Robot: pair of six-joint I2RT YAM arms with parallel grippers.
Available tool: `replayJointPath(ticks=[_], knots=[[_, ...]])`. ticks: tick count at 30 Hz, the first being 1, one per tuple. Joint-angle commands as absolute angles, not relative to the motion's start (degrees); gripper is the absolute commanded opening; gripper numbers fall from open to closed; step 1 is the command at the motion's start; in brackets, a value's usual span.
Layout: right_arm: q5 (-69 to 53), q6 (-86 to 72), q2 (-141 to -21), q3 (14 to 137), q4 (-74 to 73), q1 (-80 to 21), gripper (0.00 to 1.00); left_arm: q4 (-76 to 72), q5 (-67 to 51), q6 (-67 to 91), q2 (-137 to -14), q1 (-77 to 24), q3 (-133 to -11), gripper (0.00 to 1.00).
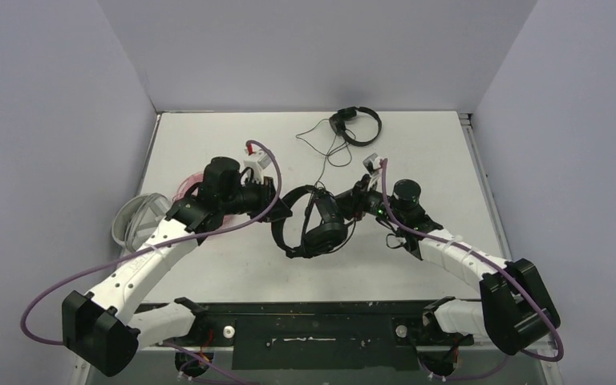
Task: Wrap the headphones
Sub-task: Wrap the headphones cable around the headphones, then place the headphones at the center of the board.
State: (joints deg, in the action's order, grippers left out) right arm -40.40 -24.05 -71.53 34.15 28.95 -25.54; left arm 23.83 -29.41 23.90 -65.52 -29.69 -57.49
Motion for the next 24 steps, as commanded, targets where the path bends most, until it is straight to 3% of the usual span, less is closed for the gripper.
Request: replayJointPath(ticks=[1,10,15,24], knots=[[-36.96,-32.64,-71.85,28.31,44.62,-25.71,0.23,11.43,-24.80,33.71,-60.96,-29.96,-53.48,0.00],[-24.22,-39.33,-78.90,23.06,52.86,-36.52,0.00,2.91,-9.35,45.89,-60.15,-29.97,-38.40,0.00],[-19.60,-46.39,-84.54,19.79,61.04,-40.74,0.00,0.82,-2.99,50.46,-61.67,-30.06,-32.59,0.00],[-13.95,-58.51,-94.42,20.91,61.73,-46.20,0.00,4.50,9.78,55.05,-62.58,-30.10,-28.03,0.00]])
